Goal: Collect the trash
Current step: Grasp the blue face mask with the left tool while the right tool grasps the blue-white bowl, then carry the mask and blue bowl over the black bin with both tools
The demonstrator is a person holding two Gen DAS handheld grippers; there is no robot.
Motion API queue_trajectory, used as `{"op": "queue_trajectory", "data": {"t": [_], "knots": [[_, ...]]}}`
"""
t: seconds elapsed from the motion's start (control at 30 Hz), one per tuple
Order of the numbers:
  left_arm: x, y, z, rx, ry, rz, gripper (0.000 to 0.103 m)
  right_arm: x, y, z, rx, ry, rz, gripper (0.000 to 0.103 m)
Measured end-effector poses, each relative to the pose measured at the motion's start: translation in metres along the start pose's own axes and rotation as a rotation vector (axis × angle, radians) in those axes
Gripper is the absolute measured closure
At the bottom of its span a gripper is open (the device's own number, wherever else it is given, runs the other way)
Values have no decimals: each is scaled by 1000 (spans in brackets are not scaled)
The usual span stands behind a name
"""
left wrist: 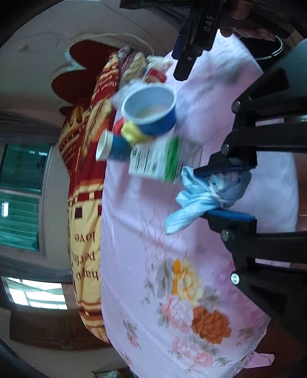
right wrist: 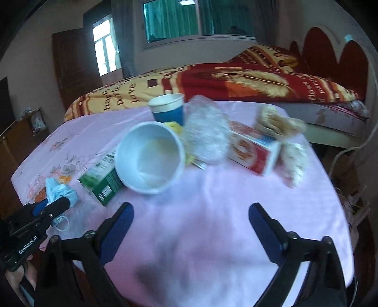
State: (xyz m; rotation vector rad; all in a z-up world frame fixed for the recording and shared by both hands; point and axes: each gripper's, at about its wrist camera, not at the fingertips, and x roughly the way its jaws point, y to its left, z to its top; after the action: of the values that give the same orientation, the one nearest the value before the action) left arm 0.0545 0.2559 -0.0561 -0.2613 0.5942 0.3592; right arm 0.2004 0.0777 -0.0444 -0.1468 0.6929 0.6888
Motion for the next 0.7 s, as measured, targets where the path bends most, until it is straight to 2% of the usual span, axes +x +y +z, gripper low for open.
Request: {"op": "queue_trajectory", "data": {"t": [0.03, 0.17, 0.23, 0.3, 0.33, 0.37, 0.43, 0.53, 0.7], "knots": [[4, 5, 4, -2, 3, 7, 76, 6, 2, 3, 2, 7, 2, 20], [15, 15, 14, -2, 1, 25, 76, 31, 2, 14, 41, 29, 23, 31], [20, 16, 18, 1, 1, 25, 76, 44, 2, 18, 55, 51, 33, 48], [28, 15, 20, 8, 20, 18, 76, 55, 1, 20, 68, 78, 43, 60], [30, 15, 21, 11, 25, 14, 76, 58, 1, 20, 74, 88, 47, 75], [29, 15, 21, 16, 23, 11, 76, 58, 1, 18, 81, 89, 53, 87], [24, 14, 20, 18, 6, 7, 76, 52, 1, 15, 84, 71, 70, 95], [17, 14, 18, 7, -11, -2, 76, 40, 3, 13, 60, 43, 62, 99], [5, 6, 19, 5, -30, -23, 76, 22, -5, 8, 63, 25, 51, 99]]}}
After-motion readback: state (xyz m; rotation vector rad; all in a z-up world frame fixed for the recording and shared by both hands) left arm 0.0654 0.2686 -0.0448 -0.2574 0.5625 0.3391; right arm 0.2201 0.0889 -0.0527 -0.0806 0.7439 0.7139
